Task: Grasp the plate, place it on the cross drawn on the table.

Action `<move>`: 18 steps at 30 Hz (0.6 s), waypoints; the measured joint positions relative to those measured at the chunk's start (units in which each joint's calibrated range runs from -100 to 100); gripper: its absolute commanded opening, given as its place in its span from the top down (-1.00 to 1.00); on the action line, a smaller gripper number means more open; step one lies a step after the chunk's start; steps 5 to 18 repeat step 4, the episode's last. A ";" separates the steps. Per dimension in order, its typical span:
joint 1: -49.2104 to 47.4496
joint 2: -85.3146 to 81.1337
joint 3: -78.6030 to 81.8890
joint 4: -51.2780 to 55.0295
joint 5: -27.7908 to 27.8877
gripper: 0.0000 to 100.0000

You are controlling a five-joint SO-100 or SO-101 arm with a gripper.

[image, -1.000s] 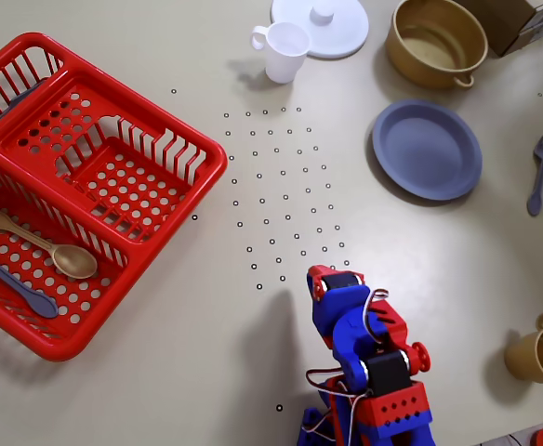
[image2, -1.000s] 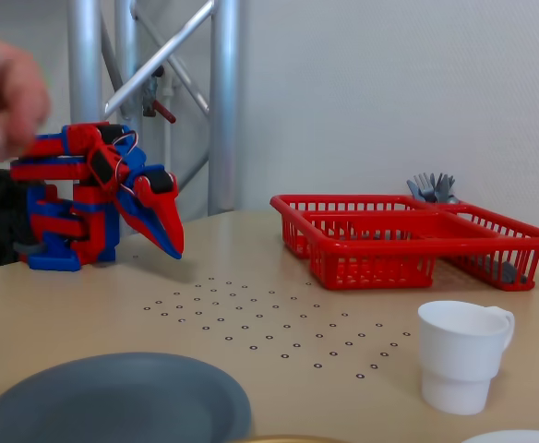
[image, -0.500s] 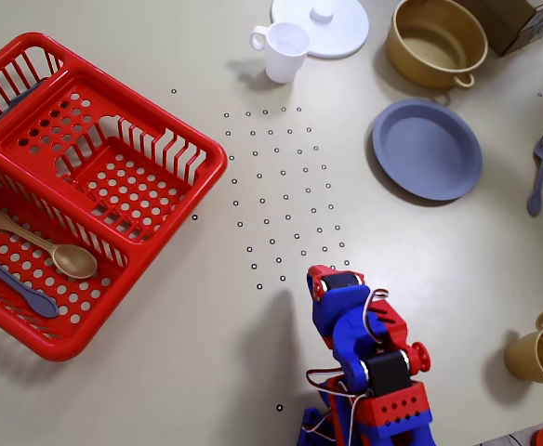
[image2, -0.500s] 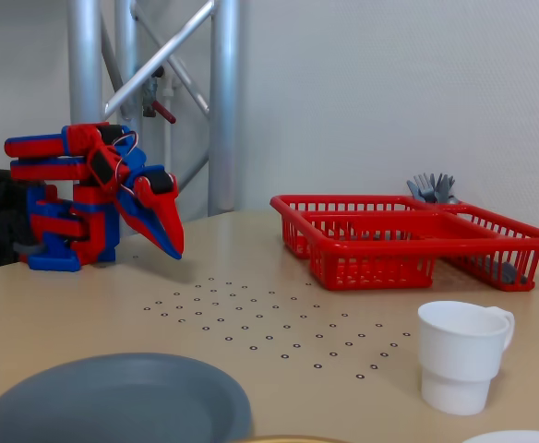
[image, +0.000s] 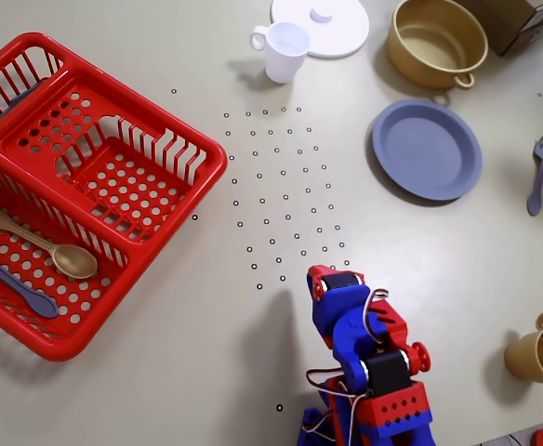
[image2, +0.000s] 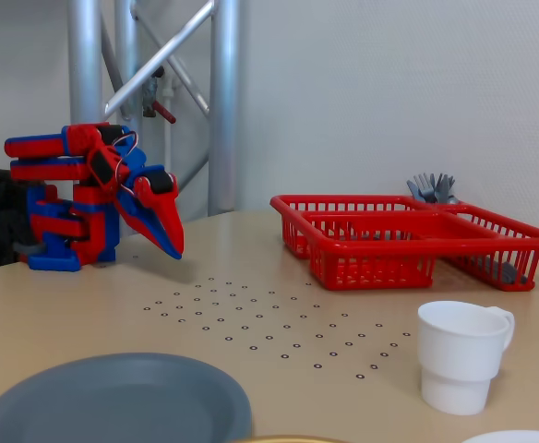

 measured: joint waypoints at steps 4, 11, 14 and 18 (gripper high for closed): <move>0.00 0.00 0.00 0.00 0.00 1.00; 0.00 0.00 0.00 0.00 0.00 1.00; 0.00 0.00 0.00 0.00 0.00 1.00; 0.00 0.00 0.00 0.00 0.00 1.00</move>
